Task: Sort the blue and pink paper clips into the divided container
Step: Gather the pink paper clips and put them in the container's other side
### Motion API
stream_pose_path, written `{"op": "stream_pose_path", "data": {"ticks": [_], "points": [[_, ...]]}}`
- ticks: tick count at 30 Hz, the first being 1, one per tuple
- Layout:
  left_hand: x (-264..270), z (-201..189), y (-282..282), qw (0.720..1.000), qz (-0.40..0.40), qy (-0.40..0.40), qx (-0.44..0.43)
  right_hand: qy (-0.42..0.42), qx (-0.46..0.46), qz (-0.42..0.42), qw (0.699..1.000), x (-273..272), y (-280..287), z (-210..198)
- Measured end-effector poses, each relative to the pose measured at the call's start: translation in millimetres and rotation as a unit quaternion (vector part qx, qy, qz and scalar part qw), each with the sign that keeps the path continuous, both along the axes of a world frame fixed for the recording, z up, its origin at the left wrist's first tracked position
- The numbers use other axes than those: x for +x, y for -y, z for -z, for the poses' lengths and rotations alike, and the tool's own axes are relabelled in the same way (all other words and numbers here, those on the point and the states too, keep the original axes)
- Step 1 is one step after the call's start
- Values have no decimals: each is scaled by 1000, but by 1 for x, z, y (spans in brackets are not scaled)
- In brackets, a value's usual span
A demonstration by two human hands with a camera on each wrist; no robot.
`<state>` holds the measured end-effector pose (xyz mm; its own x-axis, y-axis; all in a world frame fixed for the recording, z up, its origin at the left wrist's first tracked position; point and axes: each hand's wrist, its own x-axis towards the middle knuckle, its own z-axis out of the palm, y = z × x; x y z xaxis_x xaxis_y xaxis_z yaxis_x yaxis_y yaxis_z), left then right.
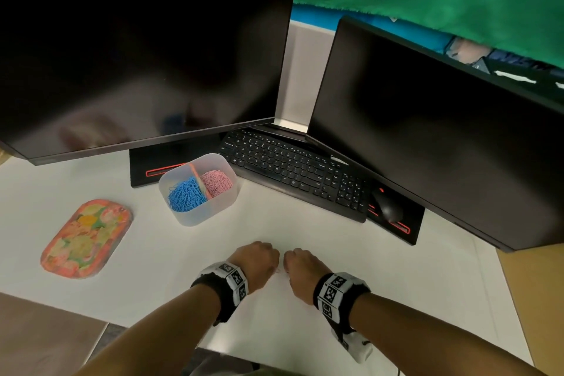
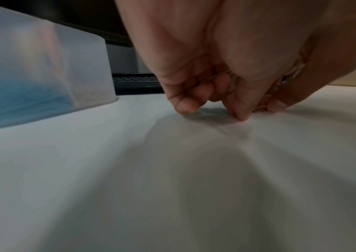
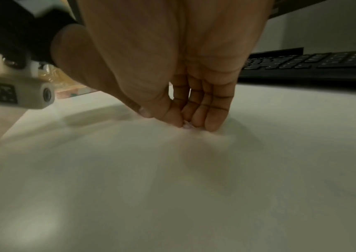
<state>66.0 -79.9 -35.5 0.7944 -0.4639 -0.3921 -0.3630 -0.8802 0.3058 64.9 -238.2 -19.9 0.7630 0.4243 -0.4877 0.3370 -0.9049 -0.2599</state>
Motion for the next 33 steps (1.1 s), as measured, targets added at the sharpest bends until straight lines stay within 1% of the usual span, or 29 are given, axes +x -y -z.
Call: {"op": "stream_pose_path", "data": {"ticks": [2, 5, 7, 9, 11, 13, 15, 16, 18, 20, 22, 24, 25, 26, 27, 29, 33], "points": [[0, -1, 2, 1000, 4, -11, 24, 10, 2, -16, 1000, -1, 3, 1], [-1, -1, 2, 999, -28, -19, 25, 13, 19, -18, 1000, 0, 7, 2], [-1, -1, 1, 997, -67, -32, -13, -10, 59, 28, 998, 2, 11, 2], [2, -2, -3, 991, -105, -54, -63, -23, 117, 104, 987, 7, 16, -1], [5, -2, -8, 980, -145, -69, -117, -44, 164, 179, 969, 12, 19, -4], [8, -2, -14, 965, -186, -83, -166, -102, 199, 240, 945, 16, 21, -9], [9, 0, -17, 951, -219, -84, -202, -157, 218, 261, 927, 17, 23, -16], [10, 1, -18, 944, -233, -89, -215, -178, 220, 255, 925, 16, 24, -20], [10, 3, -20, 929, -256, -122, -237, -215, 218, 229, 924, 11, 23, -26], [11, 3, -21, 907, -281, -174, -260, -250, 204, 199, 925, 2, 18, -30], [13, 0, -22, 885, -302, -208, -287, -256, 181, 156, 937, -9, 14, -29], [14, -3, -24, 871, -321, -217, -301, -223, 146, 58, 962, -21, 12, -26], [14, -4, -25, 868, -328, -220, -303, -201, 126, -7, 971, -26, 12, -24], [14, -4, -25, 865, -333, -222, -304, -184, 108, -73, 974, -31, 12, -23], [14, -3, -26, 861, -338, -226, -306, -169, 94, -129, 973, -35, 13, -20], [13, -2, -26, 849, -350, -235, -318, -147, 83, -202, 965, -41, 14, -15], [11, -3, -25, 823, -377, -256, -339, -108, 89, -280, 950, -51, 12, -7]]}}
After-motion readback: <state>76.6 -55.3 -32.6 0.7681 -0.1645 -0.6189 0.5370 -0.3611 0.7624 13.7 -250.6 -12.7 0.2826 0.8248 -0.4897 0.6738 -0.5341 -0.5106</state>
